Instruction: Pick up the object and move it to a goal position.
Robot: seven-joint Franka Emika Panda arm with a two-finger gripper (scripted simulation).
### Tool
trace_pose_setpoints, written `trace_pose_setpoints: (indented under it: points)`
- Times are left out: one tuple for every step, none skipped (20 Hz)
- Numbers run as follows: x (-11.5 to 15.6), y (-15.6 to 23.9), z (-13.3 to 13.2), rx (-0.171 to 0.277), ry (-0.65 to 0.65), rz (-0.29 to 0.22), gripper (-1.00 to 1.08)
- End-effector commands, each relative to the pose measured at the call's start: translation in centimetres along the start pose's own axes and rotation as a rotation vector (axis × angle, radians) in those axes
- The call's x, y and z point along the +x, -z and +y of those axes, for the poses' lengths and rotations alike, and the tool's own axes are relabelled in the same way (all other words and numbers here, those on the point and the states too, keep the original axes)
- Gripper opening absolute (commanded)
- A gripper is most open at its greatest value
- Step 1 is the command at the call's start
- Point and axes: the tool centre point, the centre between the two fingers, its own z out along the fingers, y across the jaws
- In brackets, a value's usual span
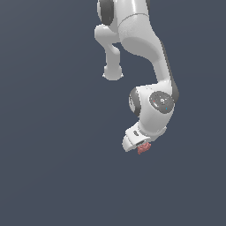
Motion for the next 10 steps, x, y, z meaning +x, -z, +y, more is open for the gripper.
trace_pose_setpoints:
  points:
    - [0.74, 0.18, -0.30, 0.000, -0.001, 0.000, -1.00]
    - [0.96, 0.23, -0.39, 0.000, -0.001, 0.000, -1.00]
    - [1.15, 0.28, -0.47, 0.000, -0.001, 0.000, -1.00]
    - [1.31, 0.31, -0.54, 0.000, -0.001, 0.000, -1.00]
    - [1.44, 0.34, -0.59, 0.000, -0.001, 0.000, -1.00]
    - [1.54, 0.36, -0.62, 0.000, -0.001, 0.000, -1.00]
    - [1.61, 0.37, -0.64, 0.000, -0.001, 0.000, -1.00]
    - [1.66, 0.38, -0.65, 0.000, -0.001, 0.000, -1.00]
    - [1.68, 0.38, -0.65, 0.000, -0.001, 0.000, -1.00]
    - [1.69, 0.38, -0.64, 0.000, -0.001, 0.000, -1.00]
